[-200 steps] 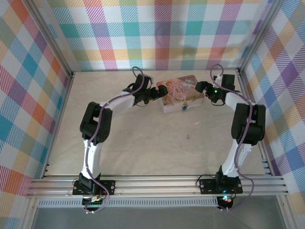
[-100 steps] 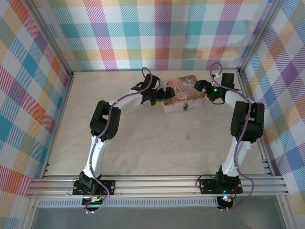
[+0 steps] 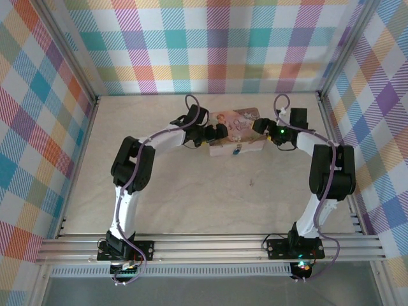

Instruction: Unlock the padlock with the key

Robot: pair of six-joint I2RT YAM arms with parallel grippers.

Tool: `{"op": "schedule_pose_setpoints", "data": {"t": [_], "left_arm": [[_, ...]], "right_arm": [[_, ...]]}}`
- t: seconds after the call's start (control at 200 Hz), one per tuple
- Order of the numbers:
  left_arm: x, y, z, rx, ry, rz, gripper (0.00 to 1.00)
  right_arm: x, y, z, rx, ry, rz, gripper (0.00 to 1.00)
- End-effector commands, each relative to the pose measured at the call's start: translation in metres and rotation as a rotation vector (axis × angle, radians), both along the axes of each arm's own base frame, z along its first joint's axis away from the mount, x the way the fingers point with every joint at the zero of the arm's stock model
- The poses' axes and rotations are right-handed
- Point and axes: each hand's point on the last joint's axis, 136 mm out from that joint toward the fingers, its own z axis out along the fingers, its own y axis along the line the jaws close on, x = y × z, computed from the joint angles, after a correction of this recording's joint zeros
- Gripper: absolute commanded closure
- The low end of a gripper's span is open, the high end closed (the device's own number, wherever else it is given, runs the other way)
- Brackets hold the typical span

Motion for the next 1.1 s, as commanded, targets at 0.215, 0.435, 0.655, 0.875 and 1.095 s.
{"op": "schedule_pose_setpoints", "data": {"t": [0.215, 0.435, 0.655, 0.875, 1.095], "left_arm": [[-0.036, 0.031, 0.042, 0.037, -0.102, 0.005, 0.0], [-0.053, 0.069, 0.038, 0.086, -0.097, 0.066, 0.0], [-0.067, 0.104, 0.031, 0.154, -0.092, 0.147, 0.0], [-0.073, 0.134, 0.033, 0.169, -0.089, 0.238, 0.0], [-0.079, 0.152, 0.063, 0.193, -0.165, 0.279, 0.0]], "right_arm": [[-0.07, 0.056, 0.01, 0.107, 0.003, 0.149, 0.0], [-0.119, 0.08, 0.006, 0.114, 0.009, 0.2, 0.0], [-0.159, 0.101, -0.004, 0.104, 0.04, 0.258, 0.0], [-0.173, 0.087, -0.016, -0.014, 0.057, 0.251, 0.0], [-0.172, 0.039, -0.019, -0.245, 0.065, 0.112, 0.0]]}}
